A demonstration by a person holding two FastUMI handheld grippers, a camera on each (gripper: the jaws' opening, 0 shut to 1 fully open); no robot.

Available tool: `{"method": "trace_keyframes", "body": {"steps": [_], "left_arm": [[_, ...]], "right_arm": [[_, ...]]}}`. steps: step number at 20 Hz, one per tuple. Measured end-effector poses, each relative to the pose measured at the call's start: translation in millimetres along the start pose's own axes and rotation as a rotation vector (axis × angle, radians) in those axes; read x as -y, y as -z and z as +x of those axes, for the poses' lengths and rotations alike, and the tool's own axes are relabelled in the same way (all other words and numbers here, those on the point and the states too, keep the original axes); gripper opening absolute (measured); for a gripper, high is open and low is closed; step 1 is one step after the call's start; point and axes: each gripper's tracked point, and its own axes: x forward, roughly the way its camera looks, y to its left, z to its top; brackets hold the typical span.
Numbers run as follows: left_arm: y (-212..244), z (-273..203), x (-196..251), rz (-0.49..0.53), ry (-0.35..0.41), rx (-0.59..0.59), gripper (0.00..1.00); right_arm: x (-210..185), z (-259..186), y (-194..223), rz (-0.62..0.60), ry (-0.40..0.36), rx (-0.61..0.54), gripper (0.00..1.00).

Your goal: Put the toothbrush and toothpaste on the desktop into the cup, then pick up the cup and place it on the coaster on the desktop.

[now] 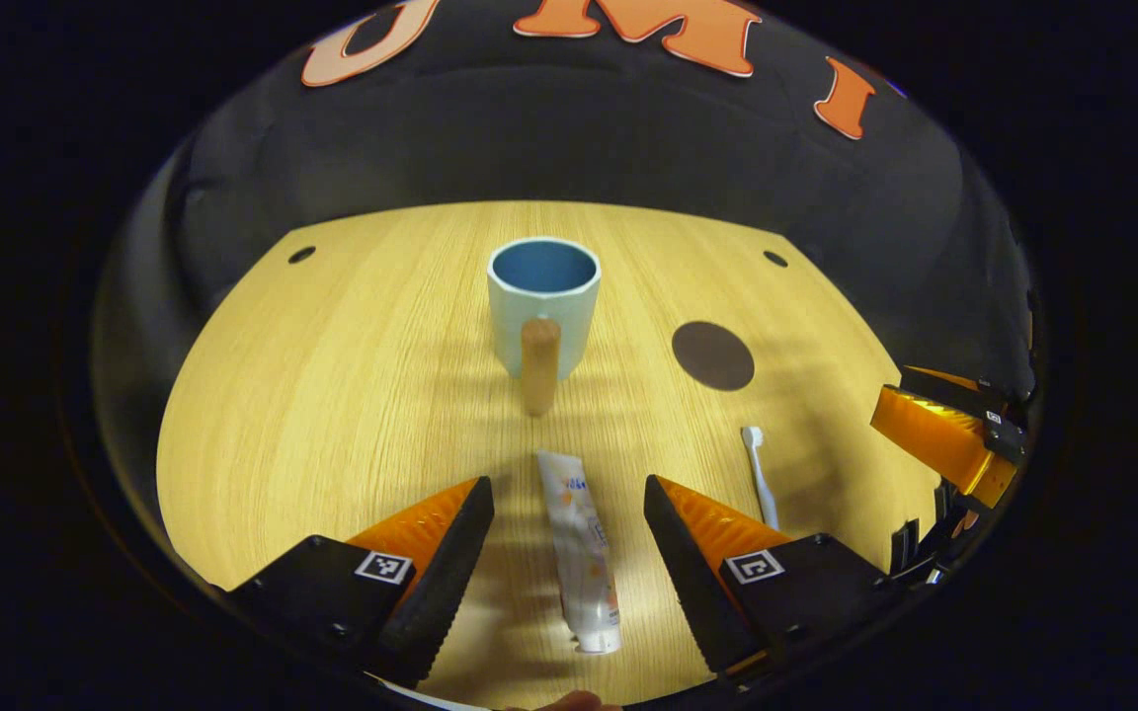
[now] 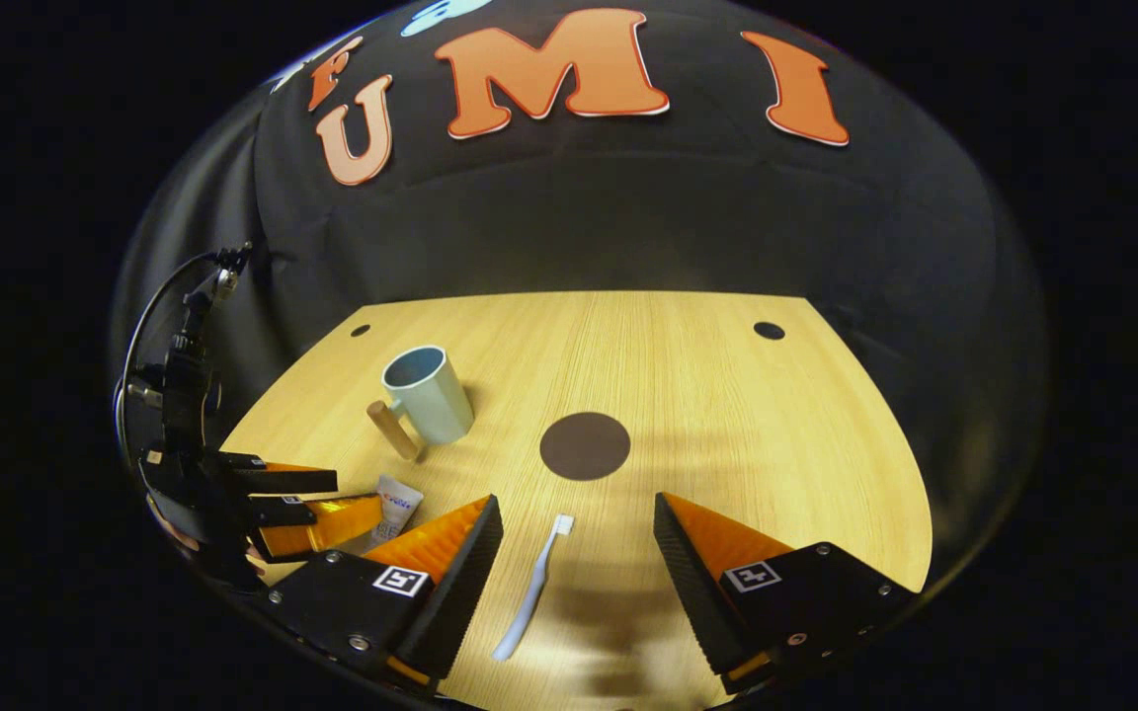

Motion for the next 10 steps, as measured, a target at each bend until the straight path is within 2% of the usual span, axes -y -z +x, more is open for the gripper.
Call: {"method": "trace_keyframes", "body": {"steps": [4,7,10], "left_arm": [[-4.6,-2.7,0.9,-0.011,0.004,-0.101,1.00],[5.3,-0.3,-1.2,-0.017,-0.010,-0.153,0.99],[12.8,1.6,-1.7,-0.020,-0.028,-0.196,0.99]], "right_arm": [[-9.9,7.2,23.2,0.033,-0.050,-0.125,0.90],[-5.9,13.7,30.8,0.008,-0.026,-0.153,0.89],[-11.0,19.5,37.0,0.011,-0.037,-0.174,0.88]]}}
